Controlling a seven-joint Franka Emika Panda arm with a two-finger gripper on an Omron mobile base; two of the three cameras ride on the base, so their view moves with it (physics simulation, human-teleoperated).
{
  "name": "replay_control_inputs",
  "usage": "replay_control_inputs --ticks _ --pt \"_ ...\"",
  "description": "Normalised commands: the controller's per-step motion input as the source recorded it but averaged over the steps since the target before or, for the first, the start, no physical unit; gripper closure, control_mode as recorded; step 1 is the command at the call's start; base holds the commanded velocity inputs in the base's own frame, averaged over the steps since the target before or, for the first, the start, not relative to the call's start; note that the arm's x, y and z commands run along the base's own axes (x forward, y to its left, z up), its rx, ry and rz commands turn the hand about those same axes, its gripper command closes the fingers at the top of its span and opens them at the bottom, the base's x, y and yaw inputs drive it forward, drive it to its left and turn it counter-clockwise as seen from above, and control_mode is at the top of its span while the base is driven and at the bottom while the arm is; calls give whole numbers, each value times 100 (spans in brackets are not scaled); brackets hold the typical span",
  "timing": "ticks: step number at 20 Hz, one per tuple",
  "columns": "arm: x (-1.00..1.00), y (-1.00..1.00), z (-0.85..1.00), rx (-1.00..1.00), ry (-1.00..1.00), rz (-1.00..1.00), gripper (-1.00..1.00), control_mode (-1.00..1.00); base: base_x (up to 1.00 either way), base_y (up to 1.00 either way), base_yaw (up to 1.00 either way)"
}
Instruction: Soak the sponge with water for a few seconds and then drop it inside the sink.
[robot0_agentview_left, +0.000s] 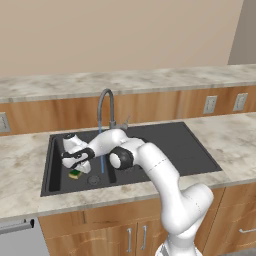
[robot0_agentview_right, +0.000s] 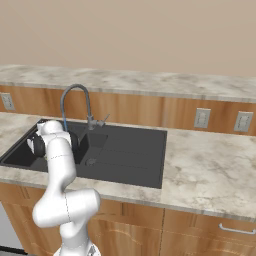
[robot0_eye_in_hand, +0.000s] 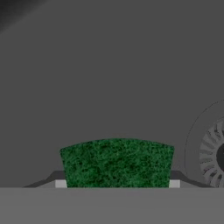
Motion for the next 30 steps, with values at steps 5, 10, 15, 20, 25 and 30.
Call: replay_control_inputs --ticks 5,10,15,20,25,30 --pt "0 0 0 0 0 0 100 -100 0 0 0" --pt "0 0 0 0 0 0 -100 -100 0 0 0" --pt "0 0 0 0 0 0 -100 -100 0 0 0" --pt "-3 0 17 0 0 0 -100 -100 0 0 0" --pt "-18 0 54 2 -2 0 -100 -100 0 0 0" --pt "-21 0 63 3 -3 0 -100 -100 0 0 0"
